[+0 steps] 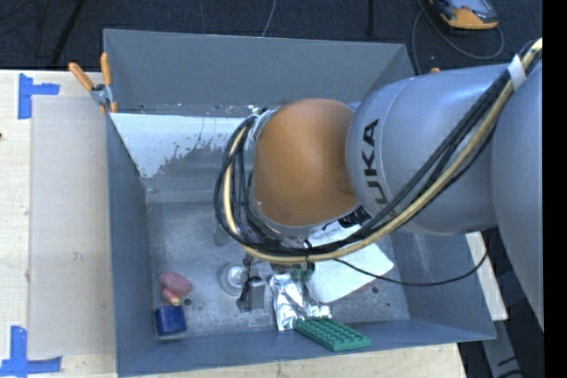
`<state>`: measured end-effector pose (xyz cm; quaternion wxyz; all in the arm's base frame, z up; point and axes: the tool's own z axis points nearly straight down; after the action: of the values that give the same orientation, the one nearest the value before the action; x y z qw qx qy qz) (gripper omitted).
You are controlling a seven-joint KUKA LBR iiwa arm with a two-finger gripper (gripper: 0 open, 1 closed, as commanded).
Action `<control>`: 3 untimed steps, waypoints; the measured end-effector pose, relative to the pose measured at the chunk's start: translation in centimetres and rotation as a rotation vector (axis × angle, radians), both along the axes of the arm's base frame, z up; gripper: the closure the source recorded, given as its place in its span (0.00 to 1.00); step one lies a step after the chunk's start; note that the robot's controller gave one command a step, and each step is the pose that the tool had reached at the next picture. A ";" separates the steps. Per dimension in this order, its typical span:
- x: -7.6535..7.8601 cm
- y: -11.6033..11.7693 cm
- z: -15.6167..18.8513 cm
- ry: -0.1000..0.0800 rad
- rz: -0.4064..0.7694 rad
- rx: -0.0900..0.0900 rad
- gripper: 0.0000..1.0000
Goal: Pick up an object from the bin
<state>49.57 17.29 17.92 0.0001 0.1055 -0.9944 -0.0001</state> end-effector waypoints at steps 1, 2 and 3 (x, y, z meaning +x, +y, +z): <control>1.0 6.9 -11.4 0.007 0.127 -0.001 0.00; 1.2 6.8 -11.0 0.001 0.122 0.000 1.00; -0.7 6.6 2.0 -0.007 0.153 0.003 1.00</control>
Offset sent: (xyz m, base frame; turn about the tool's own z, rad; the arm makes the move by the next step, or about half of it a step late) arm 0.0127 0.0682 -0.1092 -0.1245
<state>48.83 23.88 19.94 -0.0034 0.1810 -0.9835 -0.0010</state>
